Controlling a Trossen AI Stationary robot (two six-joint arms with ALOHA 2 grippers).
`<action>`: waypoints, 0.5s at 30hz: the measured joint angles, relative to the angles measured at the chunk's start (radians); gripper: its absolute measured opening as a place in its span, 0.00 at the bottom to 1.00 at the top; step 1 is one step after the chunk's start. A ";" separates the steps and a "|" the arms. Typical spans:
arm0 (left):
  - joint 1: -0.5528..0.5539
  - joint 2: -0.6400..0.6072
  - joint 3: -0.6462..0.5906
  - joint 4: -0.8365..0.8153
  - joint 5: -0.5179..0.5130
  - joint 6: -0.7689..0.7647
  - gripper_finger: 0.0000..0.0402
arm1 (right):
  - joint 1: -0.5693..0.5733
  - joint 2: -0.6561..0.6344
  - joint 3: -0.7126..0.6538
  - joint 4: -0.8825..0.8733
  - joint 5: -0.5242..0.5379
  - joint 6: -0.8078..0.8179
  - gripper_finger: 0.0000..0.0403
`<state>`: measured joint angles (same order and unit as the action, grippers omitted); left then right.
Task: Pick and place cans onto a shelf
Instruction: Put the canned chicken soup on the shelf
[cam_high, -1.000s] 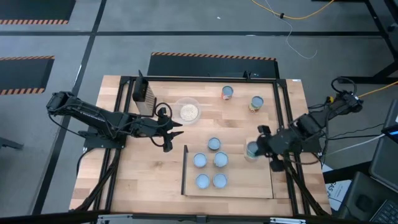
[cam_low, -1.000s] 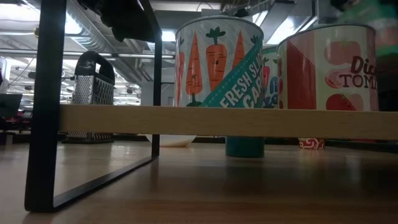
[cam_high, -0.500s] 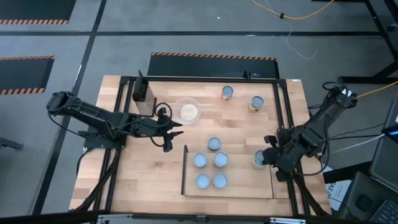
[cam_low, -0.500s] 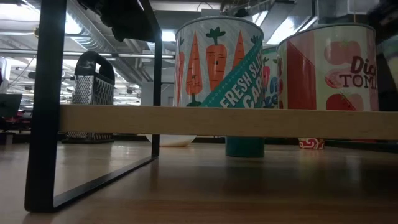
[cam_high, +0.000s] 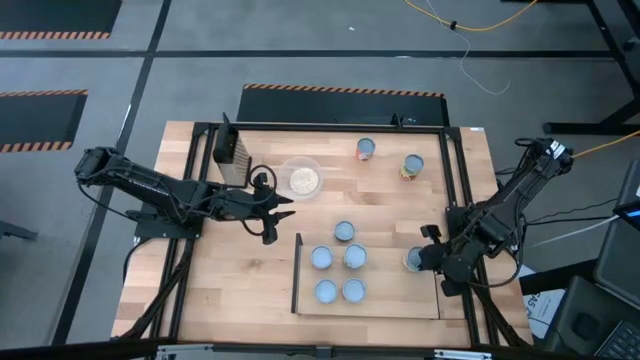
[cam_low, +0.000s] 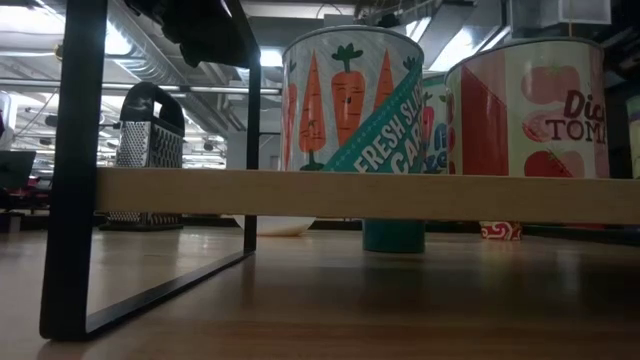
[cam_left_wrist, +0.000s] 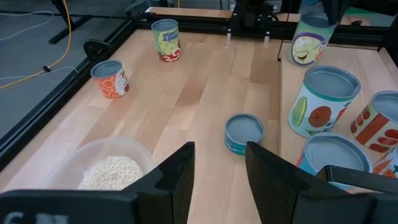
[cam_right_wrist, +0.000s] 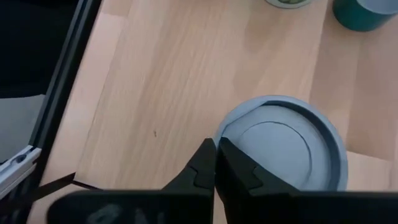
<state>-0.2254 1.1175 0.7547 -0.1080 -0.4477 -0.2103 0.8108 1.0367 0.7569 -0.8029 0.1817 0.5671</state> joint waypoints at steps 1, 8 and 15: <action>0.000 0.000 0.000 0.000 0.000 0.000 0.34 | 0.000 0.000 -0.002 0.006 -0.006 0.000 0.03; 0.000 0.000 0.000 0.000 0.000 0.000 0.34 | 0.000 -0.002 -0.004 0.037 -0.068 -0.025 0.03; 0.000 0.000 0.000 0.000 0.000 0.000 0.34 | 0.000 -0.002 -0.004 0.038 -0.099 -0.023 0.03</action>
<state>-0.2253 1.1175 0.7547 -0.1078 -0.4477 -0.2104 0.8104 1.0348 0.7528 -0.7647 0.0822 0.5446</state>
